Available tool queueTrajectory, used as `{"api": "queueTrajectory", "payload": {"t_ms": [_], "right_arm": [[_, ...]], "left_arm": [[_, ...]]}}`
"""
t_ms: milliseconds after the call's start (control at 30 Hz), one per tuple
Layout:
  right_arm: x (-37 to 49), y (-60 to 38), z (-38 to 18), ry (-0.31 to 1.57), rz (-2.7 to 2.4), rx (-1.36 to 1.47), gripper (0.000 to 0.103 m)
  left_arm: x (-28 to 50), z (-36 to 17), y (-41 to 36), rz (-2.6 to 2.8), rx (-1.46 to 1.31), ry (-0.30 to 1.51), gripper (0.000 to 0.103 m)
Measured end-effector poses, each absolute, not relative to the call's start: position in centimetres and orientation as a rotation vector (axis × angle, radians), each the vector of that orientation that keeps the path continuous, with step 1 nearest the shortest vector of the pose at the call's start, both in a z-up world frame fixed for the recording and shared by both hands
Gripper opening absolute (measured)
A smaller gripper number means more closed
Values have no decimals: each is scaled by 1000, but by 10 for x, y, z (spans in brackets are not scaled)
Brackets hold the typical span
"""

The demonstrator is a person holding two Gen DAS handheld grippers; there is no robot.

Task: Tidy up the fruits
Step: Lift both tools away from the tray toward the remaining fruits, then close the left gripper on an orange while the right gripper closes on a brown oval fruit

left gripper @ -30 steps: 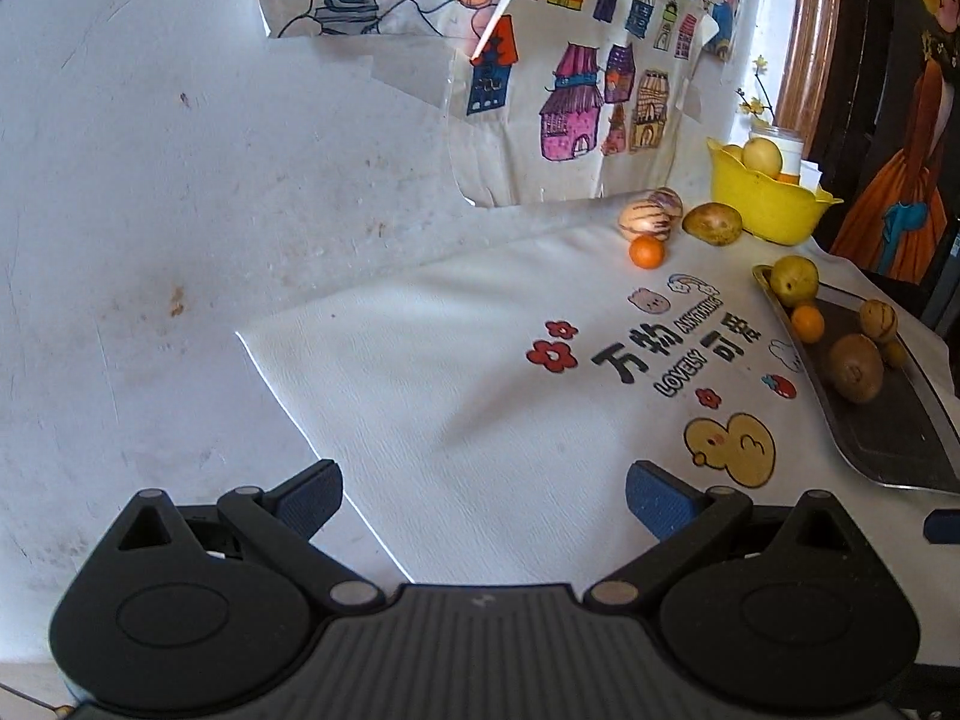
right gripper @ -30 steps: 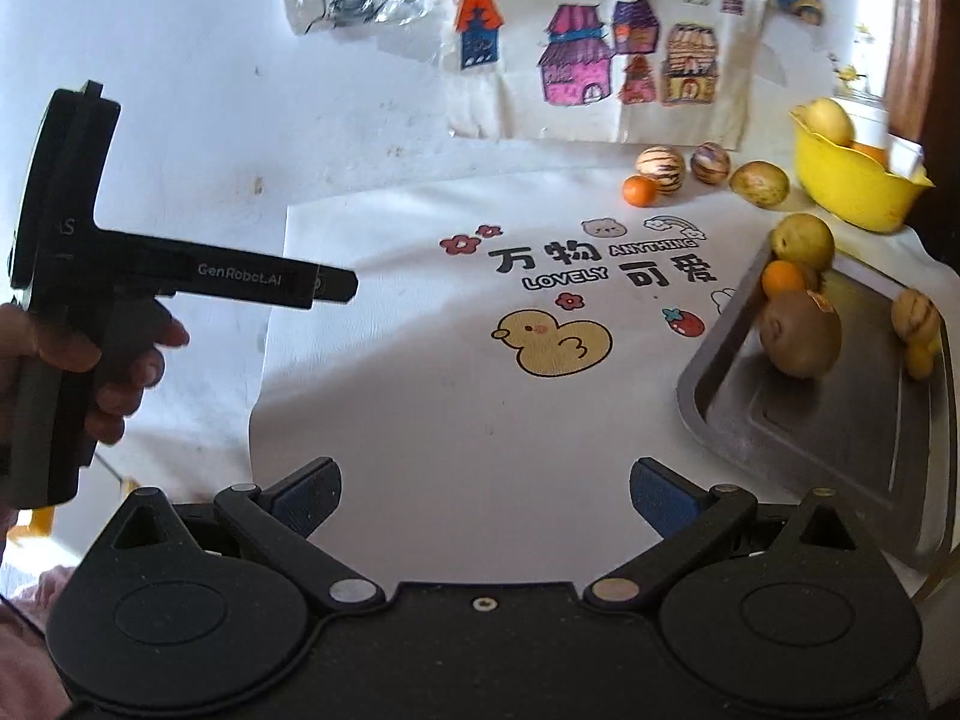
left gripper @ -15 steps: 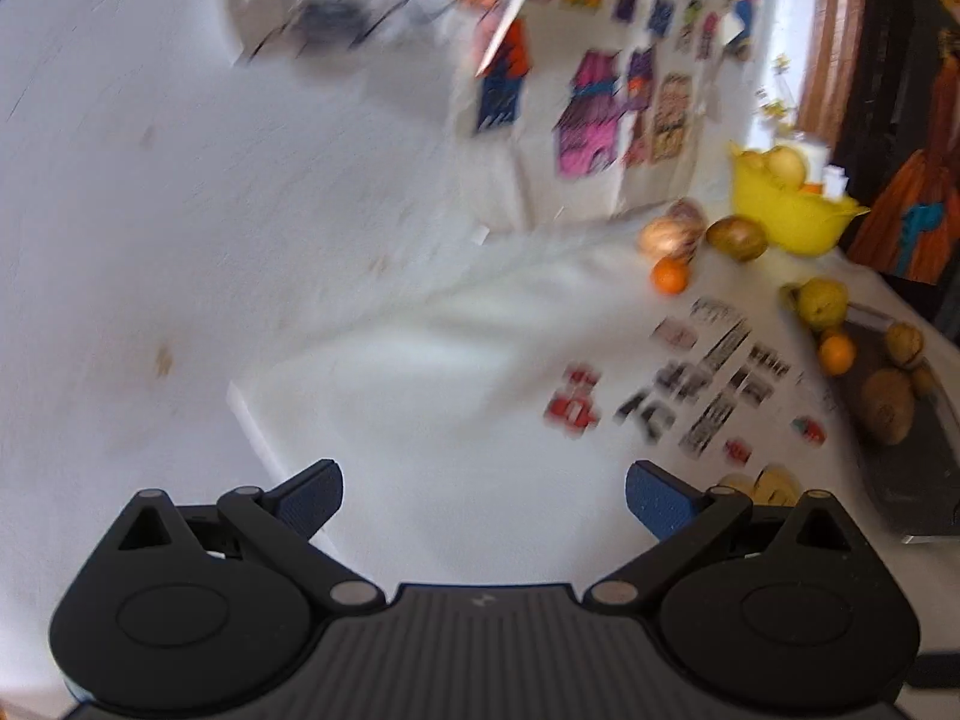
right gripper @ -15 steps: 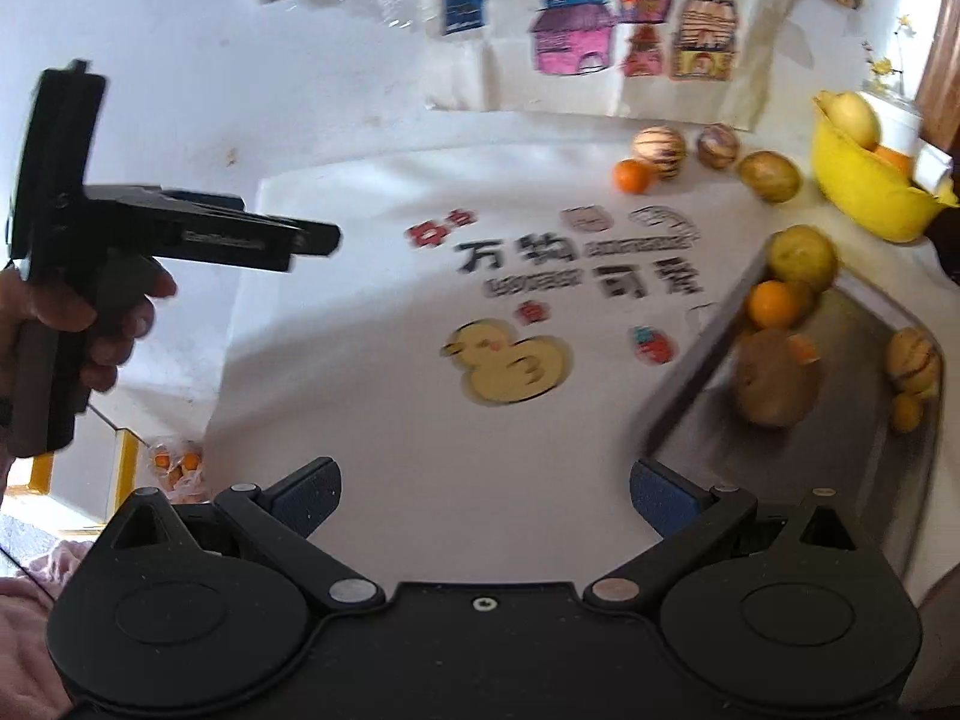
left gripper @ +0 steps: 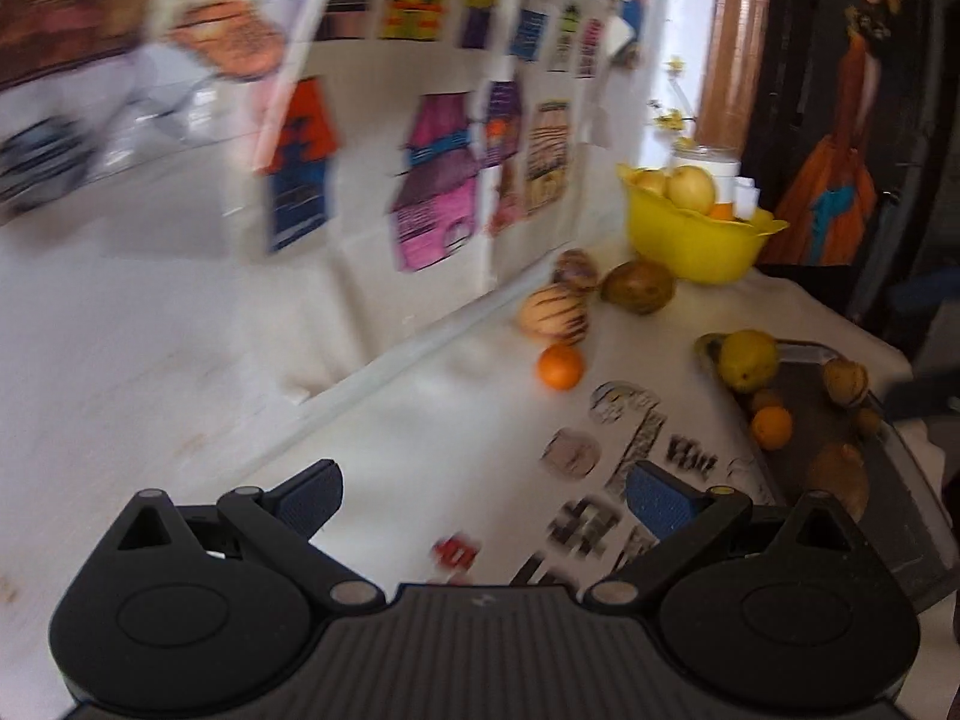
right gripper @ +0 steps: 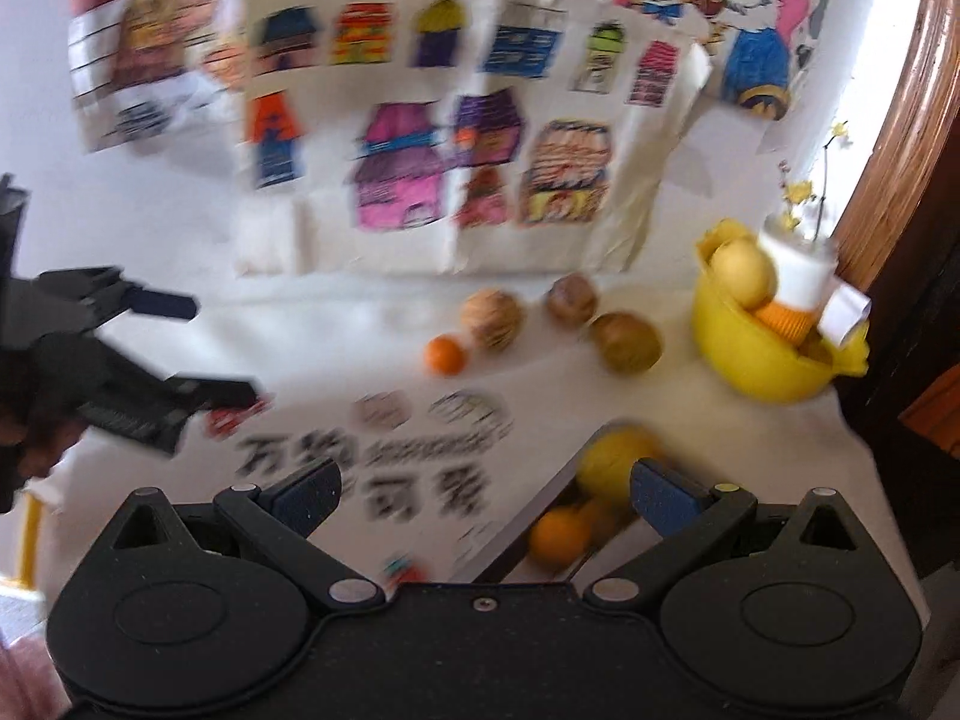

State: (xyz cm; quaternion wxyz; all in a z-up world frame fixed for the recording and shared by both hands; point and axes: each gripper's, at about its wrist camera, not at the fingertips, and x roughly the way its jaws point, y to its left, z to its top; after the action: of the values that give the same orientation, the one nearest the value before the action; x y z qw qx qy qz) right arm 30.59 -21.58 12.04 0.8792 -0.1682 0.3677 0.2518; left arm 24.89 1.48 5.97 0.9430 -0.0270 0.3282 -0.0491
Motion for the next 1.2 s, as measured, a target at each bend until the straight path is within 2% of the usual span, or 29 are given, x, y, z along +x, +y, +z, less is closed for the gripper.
{"api": "queueTrajectory", "payload": {"t_ms": [100,267,600,667,833,1200], "right_arm": [[353,-220,115,733,508,-324,102],[423,-222,93,790,485,-265,102],[471,-187,47,724,471,-456,102],[480,-181,42,727,491,-488,96],[498,-171,31,722,519,-516,92],[525,-165,12,746,509,-536,83]], "left_arm": [[271,60,8,-141,-61,630,103],[315,48,-16,-187,56,621,103],[361,19,-35,-193,6,659,103],[368,15,-36,-197,-14,668,103],[370,8,-37,-161,-42,640,102],[380,4,-43,-165,-56,618,89]]}}
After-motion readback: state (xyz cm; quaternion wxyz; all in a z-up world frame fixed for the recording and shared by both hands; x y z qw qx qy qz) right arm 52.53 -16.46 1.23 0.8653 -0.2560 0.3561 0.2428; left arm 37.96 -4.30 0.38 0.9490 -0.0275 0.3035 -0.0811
